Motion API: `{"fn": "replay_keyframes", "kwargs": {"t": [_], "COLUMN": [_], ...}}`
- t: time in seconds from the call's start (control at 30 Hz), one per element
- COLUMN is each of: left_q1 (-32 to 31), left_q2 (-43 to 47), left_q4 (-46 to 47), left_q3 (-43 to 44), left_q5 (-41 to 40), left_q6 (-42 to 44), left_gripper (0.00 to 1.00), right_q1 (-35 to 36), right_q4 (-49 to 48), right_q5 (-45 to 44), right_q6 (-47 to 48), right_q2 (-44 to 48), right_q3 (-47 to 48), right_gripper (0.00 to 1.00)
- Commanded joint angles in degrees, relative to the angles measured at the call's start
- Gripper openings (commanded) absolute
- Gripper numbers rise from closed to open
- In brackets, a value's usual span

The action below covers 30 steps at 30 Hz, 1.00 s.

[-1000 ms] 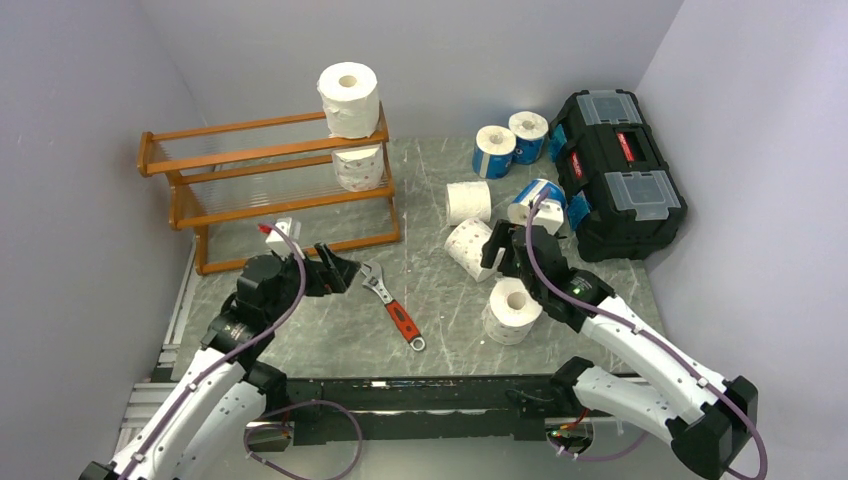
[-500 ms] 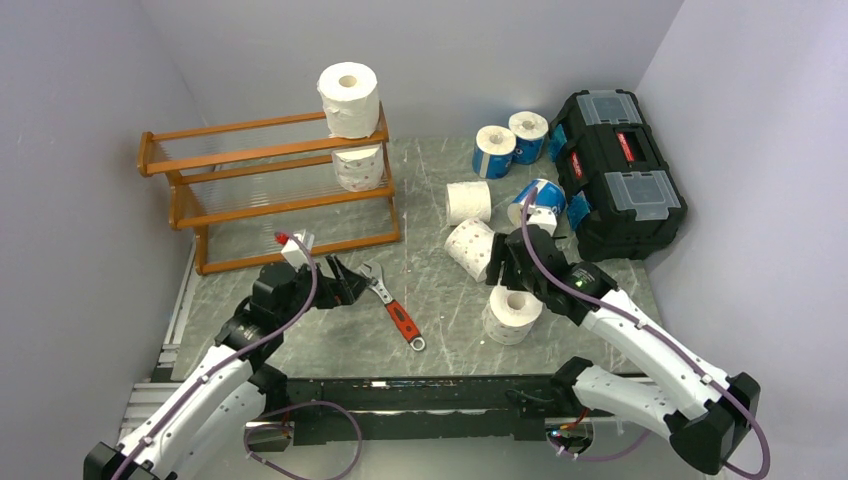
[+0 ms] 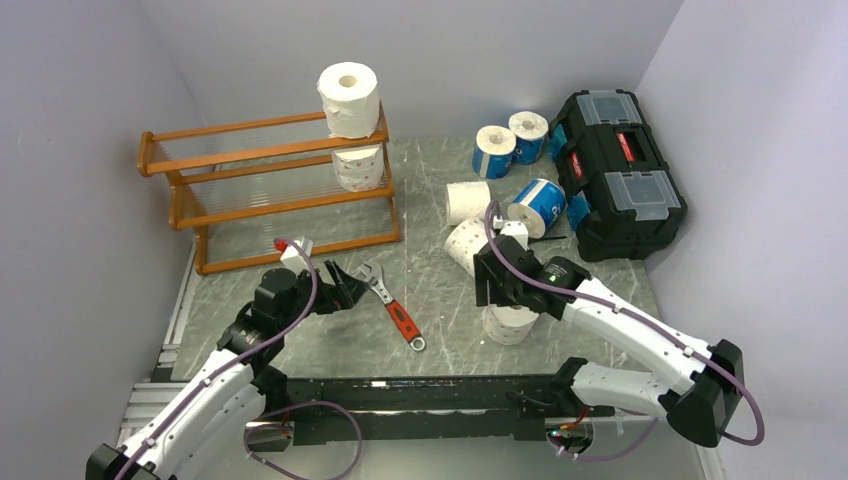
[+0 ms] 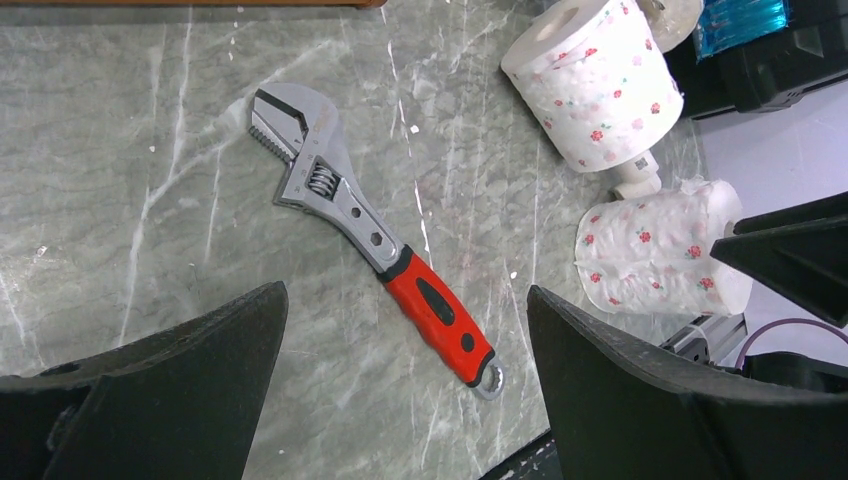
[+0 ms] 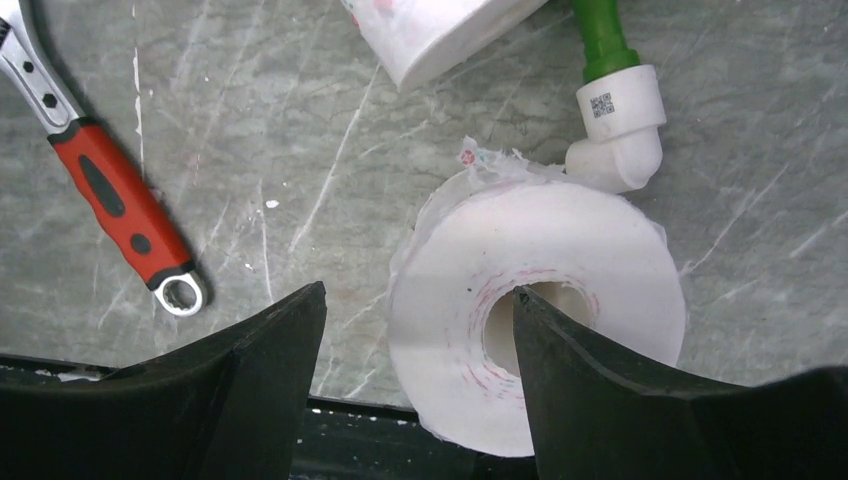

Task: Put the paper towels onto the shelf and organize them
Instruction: Pick up the paper towel from the center of the board.

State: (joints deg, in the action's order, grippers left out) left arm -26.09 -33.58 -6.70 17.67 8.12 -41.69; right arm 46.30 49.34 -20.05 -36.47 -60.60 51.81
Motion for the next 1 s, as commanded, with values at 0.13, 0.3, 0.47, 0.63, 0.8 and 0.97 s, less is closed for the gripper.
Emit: {"fn": "replay_keyframes", "kwargs": {"t": [0.13,0.3,0.47,0.63,0.8,0.97], "left_q1": [-0.17,-0.16,-0.21,-0.16,-0.11,-0.11], "left_q2": [-1.61,-2.51,-2.47,-2.82,-3.13,-3.08], "left_q4": [3.30,4.06,4.13,4.39,4.02,3.77], "left_q3": [-0.71,-1.17,-1.39,-1.38,-0.97,-0.46], "left_q5": [0.18,0.49,0.13,0.34,0.31,0.57], "left_q6": [-0.92,-1.29,-1.42,-1.56,-1.29,-1.53], "left_gripper": [0.95,0.95,0.95,0.95,0.95,0.95], "right_q1": [2.10,2.23,2.24,2.34,2.88,3.47], "right_q4": [1.79,2.75,2.81,2.48,2.46,2.67], "right_q5": [-3.32,-4.02,-3.71,-3.07,-2.62,-2.62], "right_q6": [-2.49,-3.15,-3.50,-3.84,-4.31,-4.66], "right_q2": [-1.30,-1.86,-2.21,-2.91,-3.11,-3.76], "right_q3": [0.20,-0.13,-0.88,-1.82,-2.08,-1.98], "right_gripper": [0.71,0.70,0.69,0.65,0.59,0.49]}}
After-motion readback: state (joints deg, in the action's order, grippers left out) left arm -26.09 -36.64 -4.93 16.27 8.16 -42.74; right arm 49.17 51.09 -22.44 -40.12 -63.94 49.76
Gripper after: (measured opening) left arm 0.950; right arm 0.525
